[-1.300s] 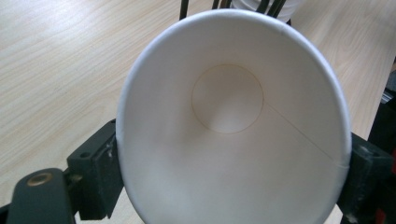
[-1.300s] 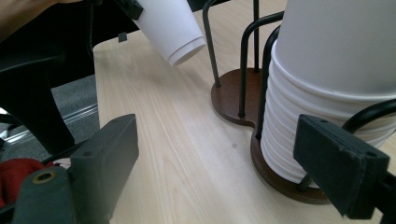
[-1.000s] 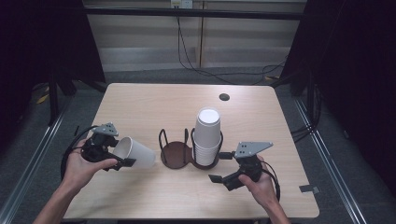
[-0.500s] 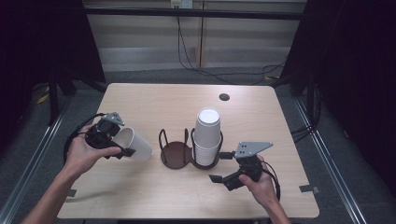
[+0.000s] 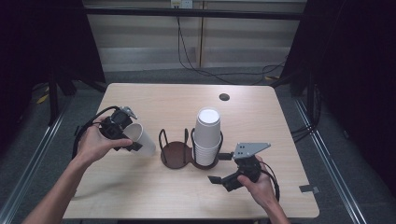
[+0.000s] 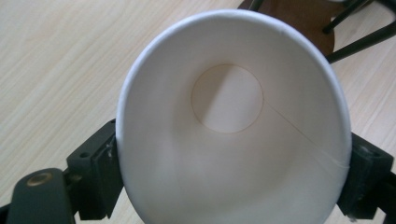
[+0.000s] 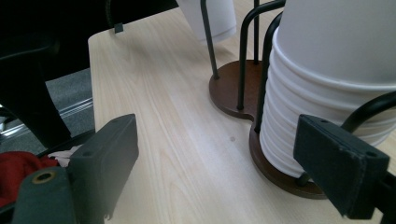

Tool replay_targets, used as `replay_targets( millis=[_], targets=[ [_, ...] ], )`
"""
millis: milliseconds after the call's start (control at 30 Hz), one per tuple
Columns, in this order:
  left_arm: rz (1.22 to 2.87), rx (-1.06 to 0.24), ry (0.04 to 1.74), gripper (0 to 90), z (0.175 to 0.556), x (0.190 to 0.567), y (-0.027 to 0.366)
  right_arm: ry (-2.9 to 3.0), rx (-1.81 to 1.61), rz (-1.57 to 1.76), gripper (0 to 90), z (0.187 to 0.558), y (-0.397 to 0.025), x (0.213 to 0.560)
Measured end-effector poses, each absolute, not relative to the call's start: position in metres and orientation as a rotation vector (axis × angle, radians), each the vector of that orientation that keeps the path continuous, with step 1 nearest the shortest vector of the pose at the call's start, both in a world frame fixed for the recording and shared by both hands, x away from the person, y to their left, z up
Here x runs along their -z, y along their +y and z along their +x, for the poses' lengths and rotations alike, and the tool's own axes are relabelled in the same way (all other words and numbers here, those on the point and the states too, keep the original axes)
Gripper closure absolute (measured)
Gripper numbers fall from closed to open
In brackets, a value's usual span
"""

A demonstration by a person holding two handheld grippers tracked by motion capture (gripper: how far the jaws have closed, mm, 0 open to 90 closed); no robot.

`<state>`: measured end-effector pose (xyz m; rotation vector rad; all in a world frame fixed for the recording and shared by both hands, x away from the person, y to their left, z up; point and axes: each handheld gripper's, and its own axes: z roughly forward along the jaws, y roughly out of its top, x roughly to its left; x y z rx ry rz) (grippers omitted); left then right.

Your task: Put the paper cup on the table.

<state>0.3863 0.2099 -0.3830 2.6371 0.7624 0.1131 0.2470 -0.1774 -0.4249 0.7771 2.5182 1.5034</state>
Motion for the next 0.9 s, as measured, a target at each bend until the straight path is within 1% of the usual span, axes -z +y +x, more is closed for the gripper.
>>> replay_targets(
  millis=[100,200,300,367,433,567,667,733,800,900],
  targets=[
    [2.659,-0.128,0.773,13.6,0.39,0.385,0.205,2.523,-1.492,0.787,14.2,0.248,-0.177,0.427],
    [2.706,-0.11,0.732,13.6,0.394,0.384,0.201,2.527,-1.488,0.785,14.2,0.249,-0.176,0.428],
    [2.749,-0.153,0.731,13.6,0.398,0.384,0.196,2.533,-1.482,0.782,14.2,0.248,-0.176,0.428],
    [2.776,-0.145,0.713,13.5,0.401,0.385,0.191,2.544,-1.487,0.784,14.2,0.248,-0.175,0.429],
    [2.766,-0.142,0.713,13.4,0.402,0.386,0.185,2.551,-1.471,0.785,14.1,0.247,-0.174,0.429],
    [2.809,-0.159,0.691,12.9,0.404,0.39,0.176,2.557,-1.459,0.783,14.1,0.248,-0.173,0.43],
    [2.792,-0.178,0.714,12.7,0.407,0.391,0.172,2.554,-1.458,0.785,14.1,0.247,-0.173,0.43],
    [2.791,-0.151,0.723,12.7,0.41,0.393,0.171,2.55,-1.462,0.785,14.1,0.247,-0.174,0.43],
    [2.822,-0.171,0.718,12.5,0.411,0.395,0.169,2.548,-1.466,0.786,14.1,0.247,-0.174,0.43],
    [2.817,-0.187,0.737,11.0,0.413,0.399,0.168,2.55,-1.463,0.797,14.1,0.247,-0.174,0.43]
  ],
)
